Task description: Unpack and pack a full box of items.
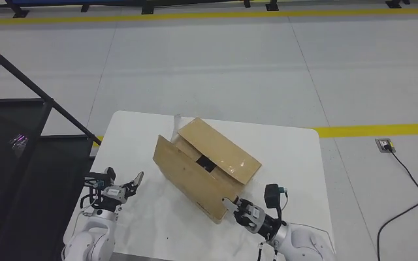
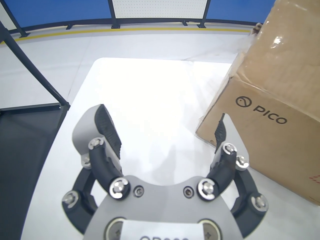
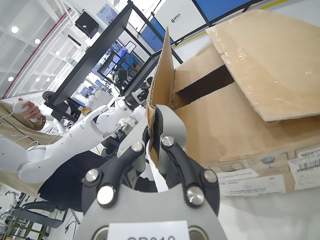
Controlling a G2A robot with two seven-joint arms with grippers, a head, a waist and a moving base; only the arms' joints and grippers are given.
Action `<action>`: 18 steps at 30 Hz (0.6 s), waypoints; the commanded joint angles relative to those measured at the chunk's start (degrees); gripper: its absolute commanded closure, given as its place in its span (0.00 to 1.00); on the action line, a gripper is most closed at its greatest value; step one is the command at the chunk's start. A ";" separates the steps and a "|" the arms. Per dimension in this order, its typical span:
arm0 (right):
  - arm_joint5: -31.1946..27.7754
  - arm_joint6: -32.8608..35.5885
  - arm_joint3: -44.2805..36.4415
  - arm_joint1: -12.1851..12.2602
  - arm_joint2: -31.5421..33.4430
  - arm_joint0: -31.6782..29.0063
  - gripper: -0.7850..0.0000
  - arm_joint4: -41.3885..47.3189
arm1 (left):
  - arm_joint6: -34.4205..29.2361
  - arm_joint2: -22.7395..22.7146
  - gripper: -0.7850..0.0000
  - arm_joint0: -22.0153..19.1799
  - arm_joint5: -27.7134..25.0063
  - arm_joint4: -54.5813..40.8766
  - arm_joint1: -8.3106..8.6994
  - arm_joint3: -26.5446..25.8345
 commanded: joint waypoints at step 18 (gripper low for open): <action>7.65 -4.93 1.65 0.36 1.73 0.83 1.00 -2.58 | -3.40 4.37 0.00 -7.14 1.38 1.39 -0.60 6.77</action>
